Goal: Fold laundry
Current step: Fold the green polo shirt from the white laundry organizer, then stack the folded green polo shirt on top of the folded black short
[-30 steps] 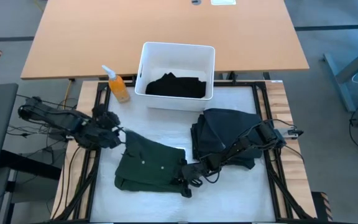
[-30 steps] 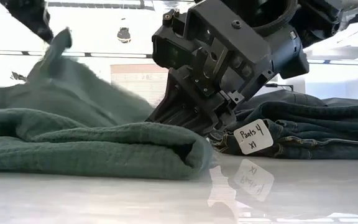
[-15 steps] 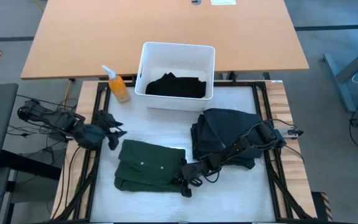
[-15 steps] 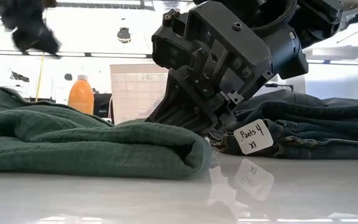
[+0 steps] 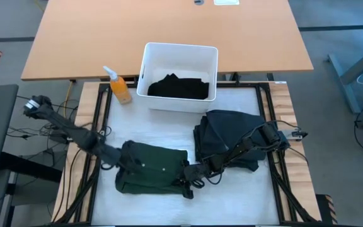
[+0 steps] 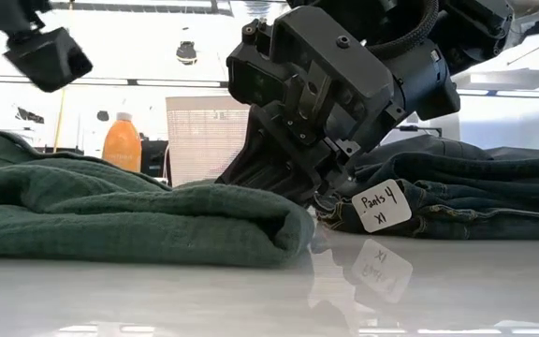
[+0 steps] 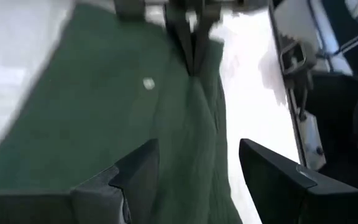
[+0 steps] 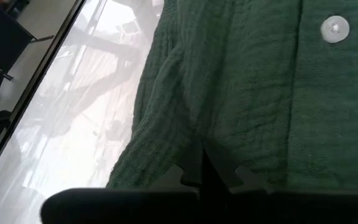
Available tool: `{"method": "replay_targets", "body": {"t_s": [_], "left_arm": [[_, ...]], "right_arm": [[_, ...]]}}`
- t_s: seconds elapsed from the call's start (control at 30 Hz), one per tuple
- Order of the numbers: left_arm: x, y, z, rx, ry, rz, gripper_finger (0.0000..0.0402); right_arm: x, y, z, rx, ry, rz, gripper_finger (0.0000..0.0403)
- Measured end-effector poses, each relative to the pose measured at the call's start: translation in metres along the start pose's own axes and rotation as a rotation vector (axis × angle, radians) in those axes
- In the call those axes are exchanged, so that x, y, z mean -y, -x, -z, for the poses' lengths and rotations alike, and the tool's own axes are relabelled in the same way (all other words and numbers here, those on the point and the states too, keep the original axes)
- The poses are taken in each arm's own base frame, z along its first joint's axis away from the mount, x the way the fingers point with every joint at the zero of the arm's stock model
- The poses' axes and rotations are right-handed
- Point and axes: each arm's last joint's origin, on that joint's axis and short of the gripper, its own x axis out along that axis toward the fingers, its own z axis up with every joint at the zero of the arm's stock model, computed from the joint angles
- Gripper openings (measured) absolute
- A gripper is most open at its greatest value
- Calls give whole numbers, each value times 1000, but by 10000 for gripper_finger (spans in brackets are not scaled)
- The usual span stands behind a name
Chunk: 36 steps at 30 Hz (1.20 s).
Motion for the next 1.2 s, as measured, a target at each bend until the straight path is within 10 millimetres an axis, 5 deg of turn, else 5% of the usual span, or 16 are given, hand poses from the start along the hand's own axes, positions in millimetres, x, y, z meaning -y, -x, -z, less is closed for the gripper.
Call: {"method": "replay_targets", "body": {"t_s": [0.27, 0.43, 0.6, 0.83, 1.2], "left_arm": [[-1, -26, 32, -212, 51, -219, 210], [-8, -43, 46, -299, 54, -301, 210], [-11, -57, 54, -372, 61, -334, 210], [-3, -59, 51, -451, 100, -246, 210], [31, -32, 10, -242, 19, -143, 210]], "right_arm": [[-5, 9, -11, 24, -11, -24, 23], [-19, 41, -46, 116, -4, -74, 24], [-35, 71, -59, 88, -112, -44, 24], [-60, 81, -29, 128, -325, 319, 25], [-65, 65, -6, 138, -474, 343, 104]]}}
